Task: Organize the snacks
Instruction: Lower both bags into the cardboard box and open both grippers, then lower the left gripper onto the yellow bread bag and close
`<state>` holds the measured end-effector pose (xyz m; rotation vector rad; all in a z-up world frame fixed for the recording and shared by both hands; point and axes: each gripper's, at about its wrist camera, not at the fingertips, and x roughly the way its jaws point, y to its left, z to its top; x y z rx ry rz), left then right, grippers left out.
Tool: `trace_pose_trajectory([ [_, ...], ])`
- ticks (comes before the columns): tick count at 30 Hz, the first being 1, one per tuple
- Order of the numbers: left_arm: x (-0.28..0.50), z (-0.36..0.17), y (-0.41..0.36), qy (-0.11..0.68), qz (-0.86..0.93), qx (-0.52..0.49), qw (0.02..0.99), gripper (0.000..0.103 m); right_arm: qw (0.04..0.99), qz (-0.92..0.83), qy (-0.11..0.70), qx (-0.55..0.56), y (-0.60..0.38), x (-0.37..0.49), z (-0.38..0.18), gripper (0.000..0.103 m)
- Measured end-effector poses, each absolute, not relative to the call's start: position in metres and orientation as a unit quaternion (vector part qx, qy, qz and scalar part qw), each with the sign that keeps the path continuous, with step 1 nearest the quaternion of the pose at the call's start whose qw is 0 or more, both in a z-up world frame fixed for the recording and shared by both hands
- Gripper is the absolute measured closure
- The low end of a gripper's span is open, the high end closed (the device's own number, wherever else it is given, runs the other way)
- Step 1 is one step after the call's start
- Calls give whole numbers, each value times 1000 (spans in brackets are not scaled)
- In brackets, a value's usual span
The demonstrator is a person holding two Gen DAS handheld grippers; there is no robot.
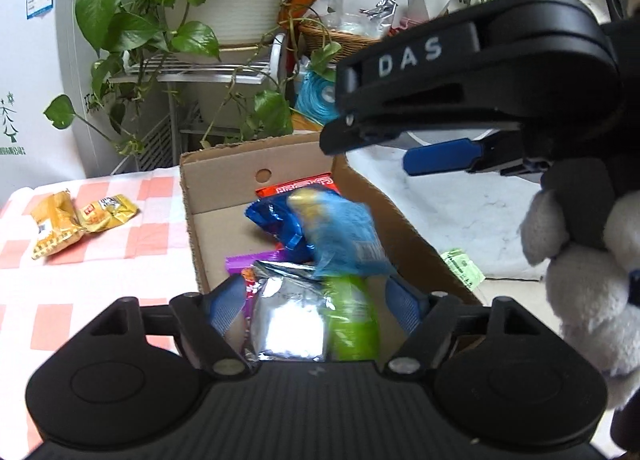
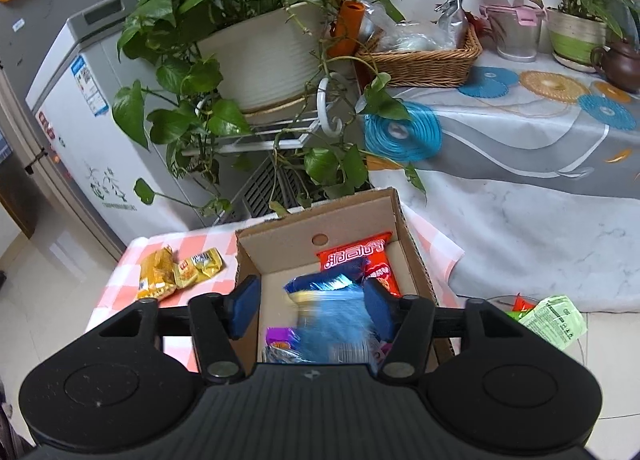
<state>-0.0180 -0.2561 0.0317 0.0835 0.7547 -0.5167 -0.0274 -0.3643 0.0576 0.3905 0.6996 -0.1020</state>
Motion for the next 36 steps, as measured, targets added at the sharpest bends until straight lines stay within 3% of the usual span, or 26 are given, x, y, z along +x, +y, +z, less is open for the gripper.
trace_pose_trajectory([
  [4,-15,33,-253,364,-240,46,899,17,920,-46,335,195,-363,-26,58,29],
  [12,-10,35,-236,367,-223,44,902,14,920,-35,342,190,-355,-16,55,25],
  [36,39,19,-102,386,-87,-11,918,12,927,54,352,119,-279,24,53,19],
])
